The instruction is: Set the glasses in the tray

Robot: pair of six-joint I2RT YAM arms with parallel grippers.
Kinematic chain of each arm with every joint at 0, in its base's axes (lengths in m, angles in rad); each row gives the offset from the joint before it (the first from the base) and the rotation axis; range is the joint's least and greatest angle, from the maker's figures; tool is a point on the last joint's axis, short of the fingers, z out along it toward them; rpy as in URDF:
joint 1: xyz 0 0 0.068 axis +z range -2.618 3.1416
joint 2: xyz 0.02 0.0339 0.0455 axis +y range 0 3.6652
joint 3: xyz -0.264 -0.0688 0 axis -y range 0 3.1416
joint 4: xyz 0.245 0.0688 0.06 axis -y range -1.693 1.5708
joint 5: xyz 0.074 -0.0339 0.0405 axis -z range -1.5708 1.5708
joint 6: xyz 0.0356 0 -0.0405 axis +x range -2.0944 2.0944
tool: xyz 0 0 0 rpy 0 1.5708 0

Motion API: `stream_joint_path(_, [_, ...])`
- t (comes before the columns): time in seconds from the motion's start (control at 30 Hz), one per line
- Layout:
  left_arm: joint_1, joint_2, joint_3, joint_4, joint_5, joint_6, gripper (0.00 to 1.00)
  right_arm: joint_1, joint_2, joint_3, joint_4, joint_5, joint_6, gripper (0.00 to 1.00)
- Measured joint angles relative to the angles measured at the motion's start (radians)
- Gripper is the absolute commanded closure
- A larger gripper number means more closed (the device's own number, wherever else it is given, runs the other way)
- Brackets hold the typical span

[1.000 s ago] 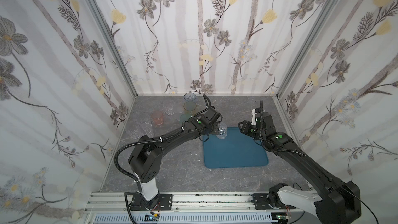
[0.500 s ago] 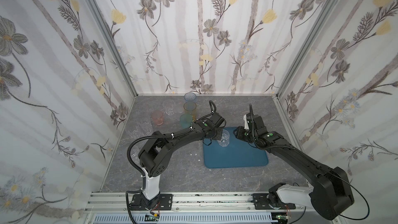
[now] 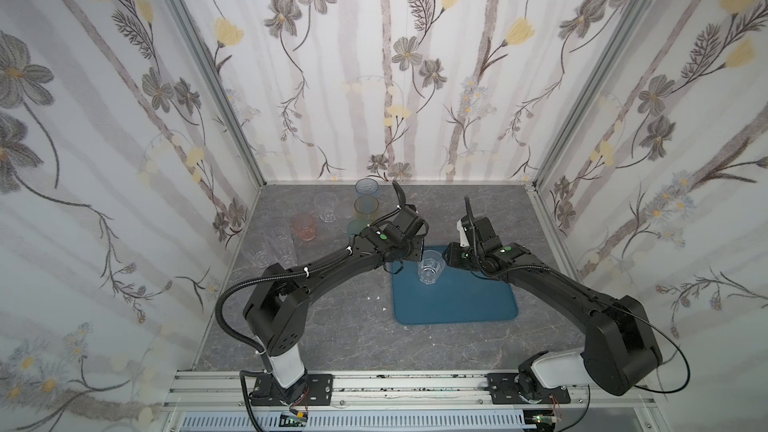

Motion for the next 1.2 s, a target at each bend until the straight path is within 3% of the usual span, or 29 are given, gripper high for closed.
stream_joint_path(0.3, [0.055, -0.158, -0.182, 0.014, -0.247, 0.029, 0.46, 0.032, 0.134, 0.055, -0.031, 0.000, -0.062, 0.86])
stream_joint_path(0.57, [0.071, -0.275, -0.302, 0.074, -0.344, 0.012, 0.44, 0.086, 0.189, 0.142, -0.072, 0.055, -0.077, 0.97])
stream_joint_path(0.93, [0.098, -0.355, -0.356, 0.107, -0.406, 0.005, 0.30, 0.166, 0.355, 0.394, -0.200, 0.162, -0.080, 0.96])
stream_joint_path(1.2, [0.120, -0.388, -0.395, 0.124, -0.415, -0.008, 0.30, 0.180, 0.437, 0.490, -0.294, 0.212, -0.103, 0.94])
